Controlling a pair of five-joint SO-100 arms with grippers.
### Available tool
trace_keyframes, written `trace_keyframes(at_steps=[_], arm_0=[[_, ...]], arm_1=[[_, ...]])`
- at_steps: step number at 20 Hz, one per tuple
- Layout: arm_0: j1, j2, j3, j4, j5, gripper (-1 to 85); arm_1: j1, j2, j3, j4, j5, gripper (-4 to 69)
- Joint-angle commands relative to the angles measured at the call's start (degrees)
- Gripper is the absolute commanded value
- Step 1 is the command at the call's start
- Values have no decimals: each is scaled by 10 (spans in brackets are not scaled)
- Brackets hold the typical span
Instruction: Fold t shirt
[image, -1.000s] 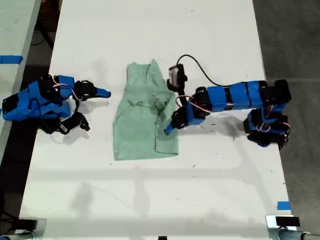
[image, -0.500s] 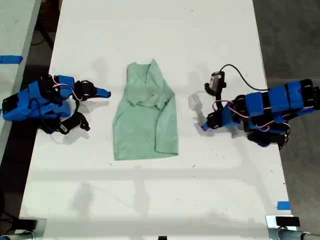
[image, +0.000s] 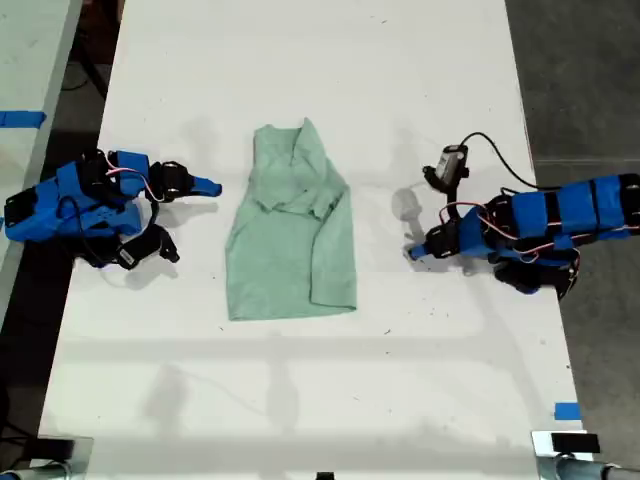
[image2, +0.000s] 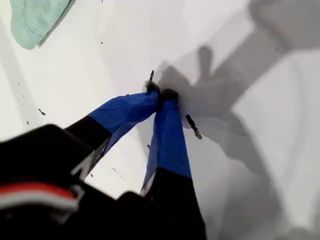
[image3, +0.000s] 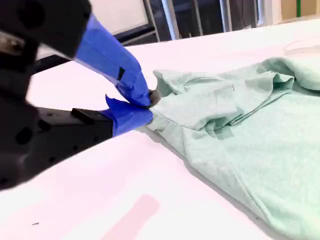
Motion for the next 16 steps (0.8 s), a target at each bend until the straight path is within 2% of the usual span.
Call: trace_keyframes(at_steps=[1, 2, 3, 16], arm_0=[[4, 4, 19, -1, -10, -3], [4, 4, 19, -1, -11, -3], [4, 4, 19, -1, -11, -3], [12, 4, 20, -1, -11, -3]], arm_1=[[8, 258, 67, 132, 15, 15], [7, 387, 77, 238, 26, 15], [14, 389, 76, 267, 27, 15], [30, 389, 76, 291, 83, 19]])
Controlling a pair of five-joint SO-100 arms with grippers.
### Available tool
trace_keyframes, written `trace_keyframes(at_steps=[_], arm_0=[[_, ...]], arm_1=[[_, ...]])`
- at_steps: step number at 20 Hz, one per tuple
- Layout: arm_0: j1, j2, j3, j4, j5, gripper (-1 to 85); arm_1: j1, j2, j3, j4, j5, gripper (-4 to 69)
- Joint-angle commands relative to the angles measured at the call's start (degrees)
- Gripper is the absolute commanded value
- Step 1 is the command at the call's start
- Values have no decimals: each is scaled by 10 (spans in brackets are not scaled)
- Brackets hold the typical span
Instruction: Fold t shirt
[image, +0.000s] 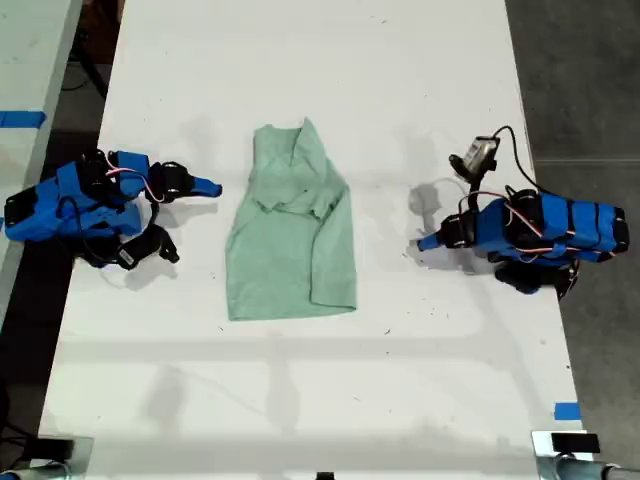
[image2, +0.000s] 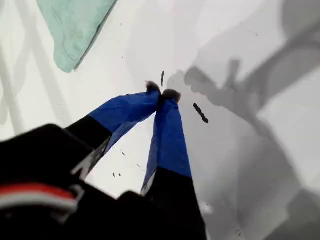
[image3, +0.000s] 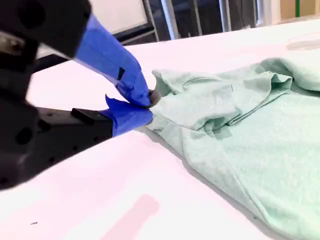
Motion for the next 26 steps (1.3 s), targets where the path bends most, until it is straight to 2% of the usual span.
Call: trace_keyframes(at_steps=[1, 26], arm_0=[[10, 4, 20, -1, -8, -3], [12, 4, 20, -1, -9, -3]], arm_1=[[6, 8, 36, 2, 18, 15], [10, 8, 36, 4, 28, 6]])
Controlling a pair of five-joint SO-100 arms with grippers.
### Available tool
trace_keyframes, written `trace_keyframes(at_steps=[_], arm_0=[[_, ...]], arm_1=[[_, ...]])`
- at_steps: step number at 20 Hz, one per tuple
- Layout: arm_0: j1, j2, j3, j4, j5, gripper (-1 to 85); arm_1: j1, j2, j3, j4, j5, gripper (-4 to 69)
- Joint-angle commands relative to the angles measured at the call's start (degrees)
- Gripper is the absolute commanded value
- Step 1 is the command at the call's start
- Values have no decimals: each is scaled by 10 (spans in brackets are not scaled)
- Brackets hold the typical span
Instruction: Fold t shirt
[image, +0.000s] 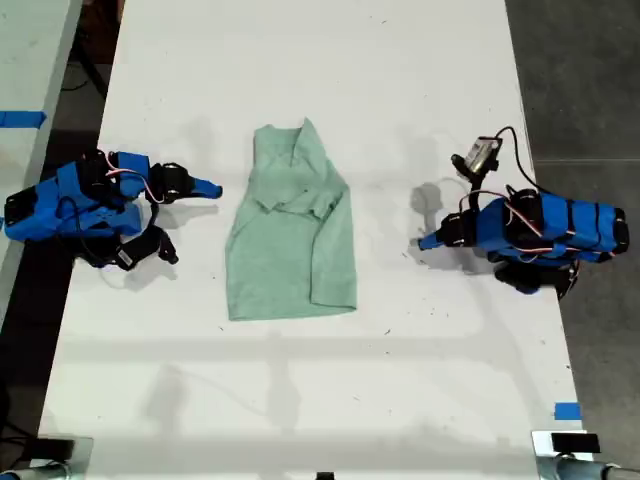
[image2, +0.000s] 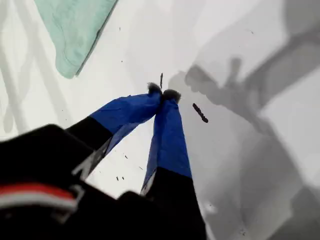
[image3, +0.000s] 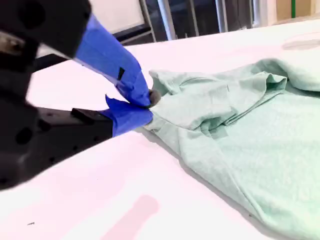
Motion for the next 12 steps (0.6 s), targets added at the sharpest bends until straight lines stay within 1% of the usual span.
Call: trace_keyframes(at_steps=[1, 12], arm_0=[[4, 4, 20, -1, -7, -3], [6, 4, 20, -1, -7, -3]], arm_1=[[3, 8, 36, 4, 7, 6], [-4, 8, 36, 4, 12, 6]])
